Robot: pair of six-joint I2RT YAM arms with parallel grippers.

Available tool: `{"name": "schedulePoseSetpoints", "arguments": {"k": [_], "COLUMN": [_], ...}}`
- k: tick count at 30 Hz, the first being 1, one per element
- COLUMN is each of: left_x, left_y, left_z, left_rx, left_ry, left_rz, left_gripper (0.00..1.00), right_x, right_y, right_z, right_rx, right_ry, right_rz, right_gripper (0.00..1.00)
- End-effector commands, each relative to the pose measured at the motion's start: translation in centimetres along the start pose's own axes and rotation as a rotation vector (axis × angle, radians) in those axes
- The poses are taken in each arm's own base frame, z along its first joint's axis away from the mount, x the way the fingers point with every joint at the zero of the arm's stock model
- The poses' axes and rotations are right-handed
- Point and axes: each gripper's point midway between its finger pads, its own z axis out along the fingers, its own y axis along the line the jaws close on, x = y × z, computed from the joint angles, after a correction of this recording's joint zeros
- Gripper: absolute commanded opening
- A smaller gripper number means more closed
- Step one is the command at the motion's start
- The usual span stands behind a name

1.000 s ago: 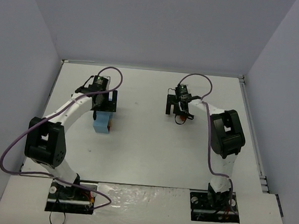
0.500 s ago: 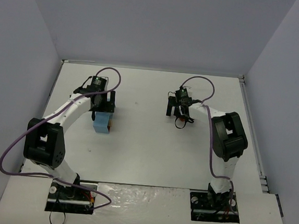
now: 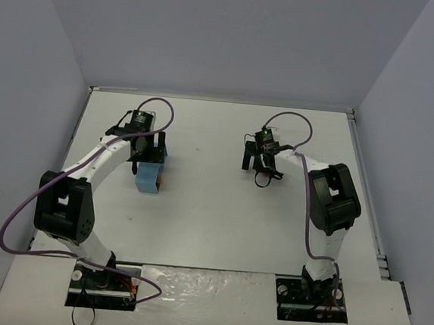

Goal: Build the wood block tower

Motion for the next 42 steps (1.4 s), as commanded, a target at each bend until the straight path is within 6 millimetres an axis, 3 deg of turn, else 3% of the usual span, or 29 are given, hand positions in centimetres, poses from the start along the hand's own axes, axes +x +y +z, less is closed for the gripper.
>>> {"name": "schedulePoseSetpoints", "arguments": {"k": [1, 28, 35, 42], "left_x": [-1.2, -0.2, 0.1, -1.5], "left_y": [0.5, -0.3, -1.2, -1.6], "left_z": [-0.3, 2.1, 2.7, 0.9], "left_rx": [-0.011, 0.016, 0.054, 0.084], "left_ry": [-0.033, 0.030, 0.055, -0.013], "left_rz": [0.006, -0.011, -0.028, -0.042], "left_gripper": [0.85, 0.84, 0.75, 0.87], "right_x": [-0.9, -3.4, -4.1, -4.2], "right_y": [-0.3, -1.3, -1.5, -1.8], "right_z": [-1.9, -3.9, -5.0, -5.5], "right_rx": [0.002, -0.001, -0.004, -0.011], "right_ry": [-0.025, -0.092, -0.118, -0.123], "right_rz": [0.022, 0.030, 0.031, 0.036], "right_gripper": [1.00, 1.00, 1.00, 1.00]}}
